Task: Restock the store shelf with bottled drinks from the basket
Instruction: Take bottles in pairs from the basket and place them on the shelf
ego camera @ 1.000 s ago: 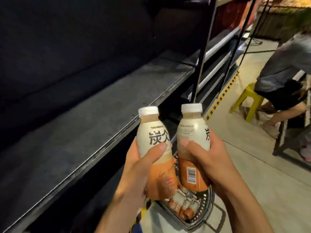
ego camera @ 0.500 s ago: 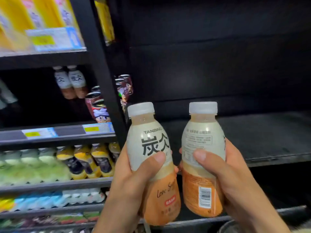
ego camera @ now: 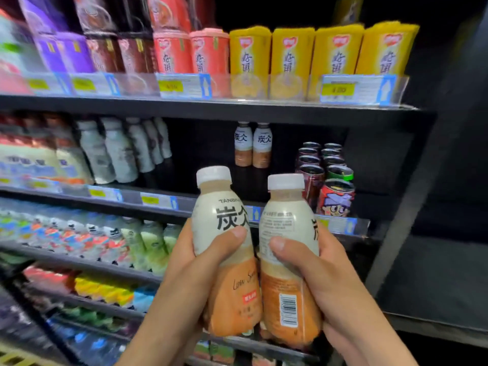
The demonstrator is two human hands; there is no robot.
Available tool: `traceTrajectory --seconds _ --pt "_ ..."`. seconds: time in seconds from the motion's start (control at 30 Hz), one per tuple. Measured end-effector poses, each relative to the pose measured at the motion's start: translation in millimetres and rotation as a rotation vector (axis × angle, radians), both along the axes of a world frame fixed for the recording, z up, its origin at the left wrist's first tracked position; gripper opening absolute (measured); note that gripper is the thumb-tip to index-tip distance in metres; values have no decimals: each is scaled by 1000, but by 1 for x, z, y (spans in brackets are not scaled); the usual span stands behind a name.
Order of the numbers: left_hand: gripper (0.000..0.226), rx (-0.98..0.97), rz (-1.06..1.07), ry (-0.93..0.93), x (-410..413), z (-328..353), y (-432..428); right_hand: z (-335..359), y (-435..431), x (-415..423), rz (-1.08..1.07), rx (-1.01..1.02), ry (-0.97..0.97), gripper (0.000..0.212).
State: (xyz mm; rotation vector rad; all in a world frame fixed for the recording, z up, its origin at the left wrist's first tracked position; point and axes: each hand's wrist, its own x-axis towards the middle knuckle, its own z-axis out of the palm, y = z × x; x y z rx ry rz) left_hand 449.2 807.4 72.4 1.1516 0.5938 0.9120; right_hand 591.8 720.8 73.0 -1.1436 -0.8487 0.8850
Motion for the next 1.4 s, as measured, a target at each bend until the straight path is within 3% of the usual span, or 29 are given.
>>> traceTrajectory --seconds 0.3,0.5,0.6,0.7,0.73,0.87,1.03,1.4 --pt "55 111 -88 128 10 14 122 26 105 3 -232 -105 -83 35" --pt "69 161 -44 190 62 22 190 42 169 44 -337 -184 -121 47" --pt "57 128 68 237 90 19 224 39 209 60 -479 -187 -116 36" --pt "65 128 125 251 119 14 253 30 249 84 -604 -89 -195 75" --pt "67 143 130 283 126 12 261 29 257 92 -615 -122 -253 78" --pt "51 275 76 365 146 3 290 18 283 128 -624 -231 -227 69" --pt "70 378 18 311 166 -9 327 8 307 165 -772 -350 -313 75" --pt "73 491 -58 348 193 -13 379 9 336 200 -824 -513 -500 74"
